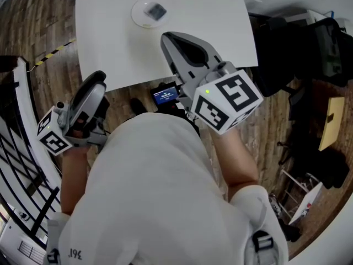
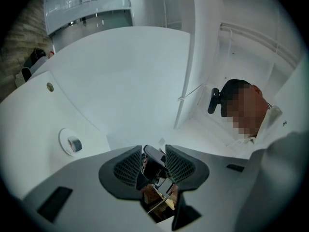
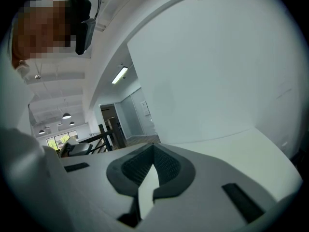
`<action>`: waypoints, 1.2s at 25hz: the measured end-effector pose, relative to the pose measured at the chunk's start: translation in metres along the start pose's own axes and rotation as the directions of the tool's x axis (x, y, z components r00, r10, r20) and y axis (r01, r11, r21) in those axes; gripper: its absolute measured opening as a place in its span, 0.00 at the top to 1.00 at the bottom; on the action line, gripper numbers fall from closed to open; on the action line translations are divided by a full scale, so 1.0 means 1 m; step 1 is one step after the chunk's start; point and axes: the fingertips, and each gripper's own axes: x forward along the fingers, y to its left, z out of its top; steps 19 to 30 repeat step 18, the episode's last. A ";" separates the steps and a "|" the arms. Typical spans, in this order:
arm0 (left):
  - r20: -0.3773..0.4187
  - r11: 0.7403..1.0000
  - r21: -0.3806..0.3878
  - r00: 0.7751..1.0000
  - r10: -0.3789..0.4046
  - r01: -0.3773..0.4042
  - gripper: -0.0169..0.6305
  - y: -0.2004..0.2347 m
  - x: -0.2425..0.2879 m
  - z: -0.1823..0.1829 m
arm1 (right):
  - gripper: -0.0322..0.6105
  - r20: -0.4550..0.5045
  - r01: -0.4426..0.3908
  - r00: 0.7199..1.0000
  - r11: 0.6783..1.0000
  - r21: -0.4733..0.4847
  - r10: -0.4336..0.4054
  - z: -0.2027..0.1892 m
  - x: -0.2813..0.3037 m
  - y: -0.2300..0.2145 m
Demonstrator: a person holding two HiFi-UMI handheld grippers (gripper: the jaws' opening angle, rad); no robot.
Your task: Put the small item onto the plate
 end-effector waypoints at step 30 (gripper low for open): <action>-0.063 0.998 -0.047 0.997 -0.047 0.044 0.73 -0.012 0.016 -0.030 | 0.95 0.010 0.042 0.999 0.999 0.005 -0.043 -0.006 -0.024 -0.008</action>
